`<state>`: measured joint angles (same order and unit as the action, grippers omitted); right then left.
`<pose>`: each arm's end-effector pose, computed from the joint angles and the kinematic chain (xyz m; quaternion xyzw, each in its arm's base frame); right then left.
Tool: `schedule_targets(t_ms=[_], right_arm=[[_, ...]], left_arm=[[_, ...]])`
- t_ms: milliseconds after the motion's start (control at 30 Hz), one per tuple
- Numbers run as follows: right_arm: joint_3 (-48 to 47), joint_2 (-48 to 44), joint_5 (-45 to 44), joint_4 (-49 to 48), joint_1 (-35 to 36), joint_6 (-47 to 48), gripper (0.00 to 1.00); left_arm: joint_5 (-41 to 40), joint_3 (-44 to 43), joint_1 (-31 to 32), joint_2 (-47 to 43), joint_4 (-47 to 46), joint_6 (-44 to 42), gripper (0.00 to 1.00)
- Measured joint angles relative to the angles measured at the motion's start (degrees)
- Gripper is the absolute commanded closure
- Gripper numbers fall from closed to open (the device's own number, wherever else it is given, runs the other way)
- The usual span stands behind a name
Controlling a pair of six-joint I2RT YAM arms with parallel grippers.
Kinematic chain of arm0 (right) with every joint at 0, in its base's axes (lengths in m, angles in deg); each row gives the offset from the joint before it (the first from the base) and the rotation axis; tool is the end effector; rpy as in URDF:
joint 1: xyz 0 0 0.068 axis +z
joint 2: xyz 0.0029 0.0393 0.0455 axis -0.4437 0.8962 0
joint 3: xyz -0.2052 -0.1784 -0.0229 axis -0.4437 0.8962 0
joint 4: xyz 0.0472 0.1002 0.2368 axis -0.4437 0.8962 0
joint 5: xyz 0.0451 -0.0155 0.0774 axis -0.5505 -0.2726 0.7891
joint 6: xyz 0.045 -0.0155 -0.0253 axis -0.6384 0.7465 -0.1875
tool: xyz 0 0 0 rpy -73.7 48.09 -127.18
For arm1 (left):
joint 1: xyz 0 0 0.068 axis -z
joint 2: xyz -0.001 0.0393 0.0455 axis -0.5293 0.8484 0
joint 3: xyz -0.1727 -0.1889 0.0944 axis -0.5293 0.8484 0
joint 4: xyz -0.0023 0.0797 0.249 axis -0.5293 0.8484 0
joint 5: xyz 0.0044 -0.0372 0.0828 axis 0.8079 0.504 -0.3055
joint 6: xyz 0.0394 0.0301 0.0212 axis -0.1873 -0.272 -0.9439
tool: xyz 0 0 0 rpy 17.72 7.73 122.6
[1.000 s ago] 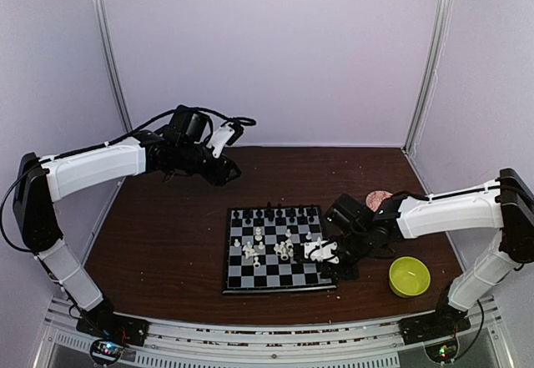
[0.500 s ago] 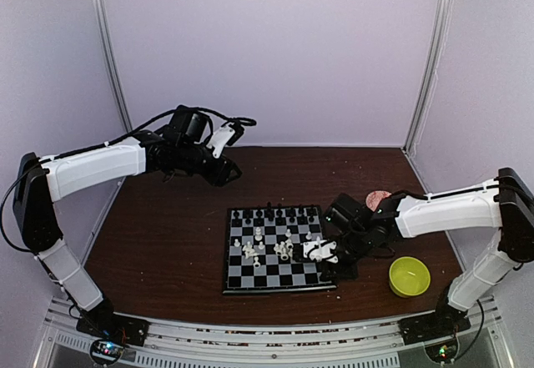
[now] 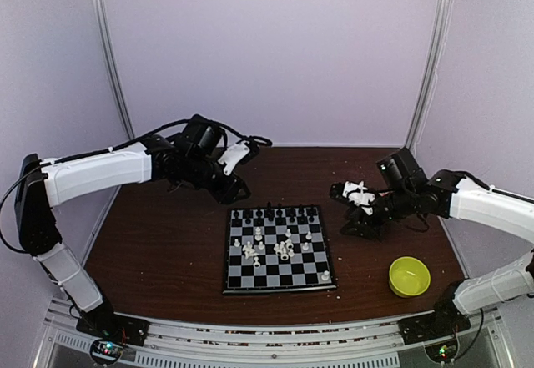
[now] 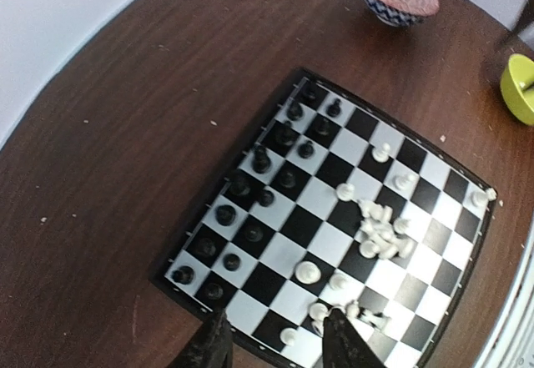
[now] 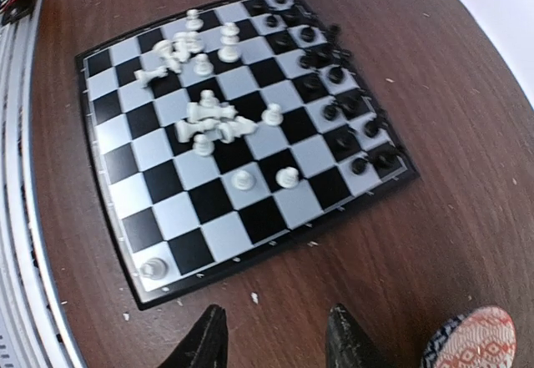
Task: Set up the chess pieces on the board
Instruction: Pick up the rook from the chessboard.
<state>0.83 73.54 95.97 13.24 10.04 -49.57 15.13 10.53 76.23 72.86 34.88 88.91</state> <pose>0.1878 0.1562 0.2582 -0.5476 0.7411 0.2181 0.3215 0.2583 -0.2584 0.2869 0.3666 0.8500 -0.1992 0.3216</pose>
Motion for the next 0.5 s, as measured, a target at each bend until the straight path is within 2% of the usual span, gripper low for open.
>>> schedule_targets(t_ms=[200,500], right_arm=[[1.1,-3.8,-2.2,-2.2,-7.6,-2.8,0.62],[2.0,-5.0,-2.3,-3.2,-8.5,-2.4,0.63]], left_arm=[[-0.5,-1.8,6.4,0.6,7.2,0.7,0.65],[-2.3,-12.6,9.9,9.9,12.1,0.5,0.69]])
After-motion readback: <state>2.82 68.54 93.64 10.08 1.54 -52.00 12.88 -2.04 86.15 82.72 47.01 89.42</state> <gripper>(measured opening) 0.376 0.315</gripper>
